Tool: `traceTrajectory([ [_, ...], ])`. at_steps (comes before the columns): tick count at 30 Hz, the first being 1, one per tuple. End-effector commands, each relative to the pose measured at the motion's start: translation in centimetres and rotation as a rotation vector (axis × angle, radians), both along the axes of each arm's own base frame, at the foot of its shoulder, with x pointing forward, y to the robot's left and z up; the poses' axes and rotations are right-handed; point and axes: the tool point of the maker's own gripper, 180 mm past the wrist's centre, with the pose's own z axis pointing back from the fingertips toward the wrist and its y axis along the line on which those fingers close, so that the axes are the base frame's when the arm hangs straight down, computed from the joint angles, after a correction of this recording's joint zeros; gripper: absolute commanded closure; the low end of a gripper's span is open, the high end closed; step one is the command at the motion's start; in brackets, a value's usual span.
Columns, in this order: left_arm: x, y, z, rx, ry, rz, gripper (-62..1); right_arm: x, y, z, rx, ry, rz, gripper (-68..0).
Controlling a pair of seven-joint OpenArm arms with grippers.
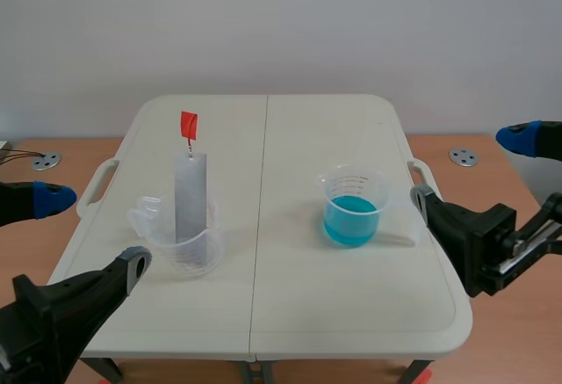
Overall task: Hold the metal plate by the orange handle, dip it into the blue solution, take it out and point at it, then put the plate back in the beaker on the left.
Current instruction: 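Lift the metal plate out of the left beaker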
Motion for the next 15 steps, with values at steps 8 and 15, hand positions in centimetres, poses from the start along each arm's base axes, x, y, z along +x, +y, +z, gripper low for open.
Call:
traceTrajectory([
  [8, 0.2, -0.2, 0.7, -0.018, -0.024, 0.000, -62.3, 2.9, 2.9, 1.7, 0.024, -0.063, 0.068, -66.3],
  [15, 0.2, -0.2, 0.7, -0.018, -0.024, 0.000, -62.3, 4.9, 4.5, 1.3, 0.044, -0.075, 0.105, -66.3],
])
